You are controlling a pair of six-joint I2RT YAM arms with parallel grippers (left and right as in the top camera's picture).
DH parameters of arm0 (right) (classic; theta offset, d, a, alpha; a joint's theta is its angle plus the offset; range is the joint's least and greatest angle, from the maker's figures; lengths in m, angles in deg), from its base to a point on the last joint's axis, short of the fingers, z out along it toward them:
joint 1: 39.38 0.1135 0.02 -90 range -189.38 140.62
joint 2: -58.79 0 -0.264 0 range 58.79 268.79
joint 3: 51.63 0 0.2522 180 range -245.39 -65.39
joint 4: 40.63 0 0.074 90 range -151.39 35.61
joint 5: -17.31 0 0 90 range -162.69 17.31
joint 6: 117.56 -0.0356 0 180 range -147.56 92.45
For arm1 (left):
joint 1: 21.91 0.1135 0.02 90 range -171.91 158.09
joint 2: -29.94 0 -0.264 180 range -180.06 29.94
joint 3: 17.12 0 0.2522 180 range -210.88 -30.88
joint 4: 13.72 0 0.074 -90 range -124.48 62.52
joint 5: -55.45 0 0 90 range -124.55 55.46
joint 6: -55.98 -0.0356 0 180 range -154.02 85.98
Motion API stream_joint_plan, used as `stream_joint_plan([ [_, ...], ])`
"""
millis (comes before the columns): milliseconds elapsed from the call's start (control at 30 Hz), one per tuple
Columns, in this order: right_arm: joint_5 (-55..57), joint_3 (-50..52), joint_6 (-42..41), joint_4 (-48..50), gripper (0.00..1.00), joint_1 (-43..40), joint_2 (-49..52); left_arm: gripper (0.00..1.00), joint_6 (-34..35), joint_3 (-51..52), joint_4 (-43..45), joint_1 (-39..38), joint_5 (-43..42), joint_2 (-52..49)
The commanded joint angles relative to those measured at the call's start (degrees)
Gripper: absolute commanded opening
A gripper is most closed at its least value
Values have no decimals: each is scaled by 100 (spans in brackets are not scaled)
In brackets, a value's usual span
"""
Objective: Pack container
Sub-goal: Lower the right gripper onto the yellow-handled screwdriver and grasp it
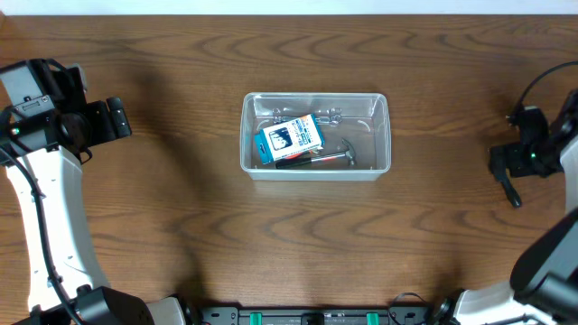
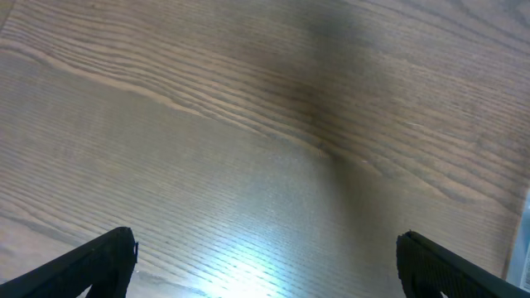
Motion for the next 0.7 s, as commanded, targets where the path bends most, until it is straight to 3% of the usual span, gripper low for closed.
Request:
stream_joint_plan([
  [0, 164, 22, 149, 9, 99, -28, 393, 98, -4, -13, -35, 24, -33, 4],
  [267, 798, 26, 153, 48, 99, -140, 866, 98, -105, -13, -35, 24, -31, 4],
  [667, 466, 81, 411, 79, 99, -435, 1126, 98, -105, -13, -37, 24, -31, 4],
])
